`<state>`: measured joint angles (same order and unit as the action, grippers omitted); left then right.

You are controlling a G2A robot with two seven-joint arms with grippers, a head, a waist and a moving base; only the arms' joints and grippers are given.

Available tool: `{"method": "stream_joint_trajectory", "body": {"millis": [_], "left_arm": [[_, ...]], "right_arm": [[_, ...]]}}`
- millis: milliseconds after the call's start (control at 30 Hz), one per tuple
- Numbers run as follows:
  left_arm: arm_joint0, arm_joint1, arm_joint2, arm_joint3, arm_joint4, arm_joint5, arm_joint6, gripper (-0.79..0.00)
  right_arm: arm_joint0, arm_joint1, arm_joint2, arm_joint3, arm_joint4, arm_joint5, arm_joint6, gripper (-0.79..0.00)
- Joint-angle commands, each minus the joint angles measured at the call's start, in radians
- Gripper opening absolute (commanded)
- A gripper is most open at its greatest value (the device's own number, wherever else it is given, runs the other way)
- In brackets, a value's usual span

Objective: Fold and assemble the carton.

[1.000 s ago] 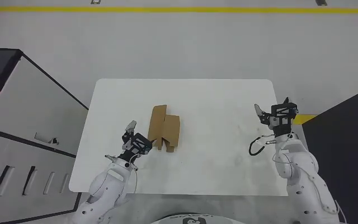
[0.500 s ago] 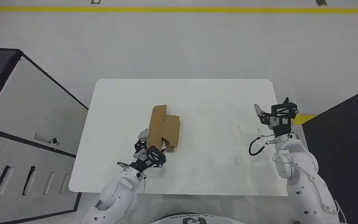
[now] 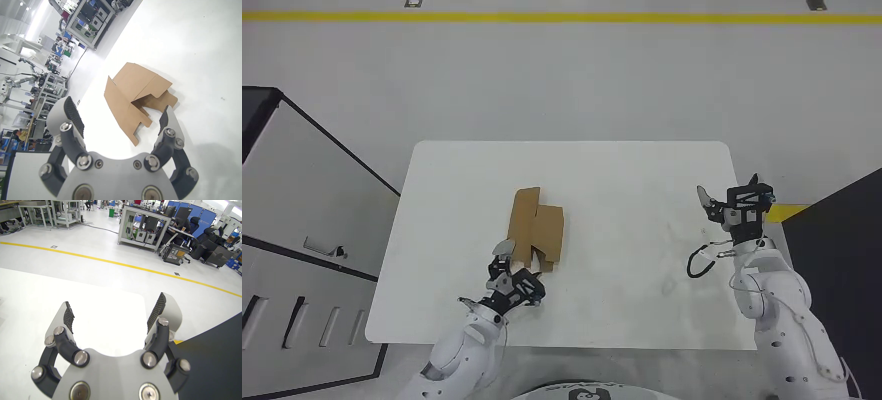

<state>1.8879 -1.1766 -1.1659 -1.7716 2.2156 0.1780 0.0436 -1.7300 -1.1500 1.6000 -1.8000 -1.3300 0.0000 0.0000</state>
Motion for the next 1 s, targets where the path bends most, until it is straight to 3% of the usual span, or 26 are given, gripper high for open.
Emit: {"method": "stream_joint_trajectory", "body": {"millis": [0,33,300,533,867,967], "left_arm": [[-0.008,-0.006,0.02,0.023,0.051,0.082,-0.024,0.0],[-0.013,-0.009,0.032,0.026,0.073,0.112,-0.02,0.0],[-0.021,-0.008,0.043,0.05,0.128,0.104,-0.001,0.0],[-0.056,-0.029,0.103,0.098,0.158,0.192,-0.079,0.0],[-0.099,-0.052,0.156,0.135,0.213,0.234,-0.179,0.0],[-0.113,-0.059,0.166,0.149,0.249,0.249,-0.214,-0.04]], "right_arm": [[0.0,0.0,0.0,0.0,0.0,0.0,0.0,0.0],[0.0,0.0,0.0,0.0,0.0,0.0,0.0,0.0],[0.0,0.0,0.0,0.0,0.0,0.0,0.0,0.0],[0.0,0.0,0.0,0.0,0.0,0.0,0.0,0.0],[0.0,0.0,0.0,0.0,0.0,0.0,0.0,0.0],[0.0,0.0,0.0,0.0,0.0,0.0,0.0,0.0]]}}
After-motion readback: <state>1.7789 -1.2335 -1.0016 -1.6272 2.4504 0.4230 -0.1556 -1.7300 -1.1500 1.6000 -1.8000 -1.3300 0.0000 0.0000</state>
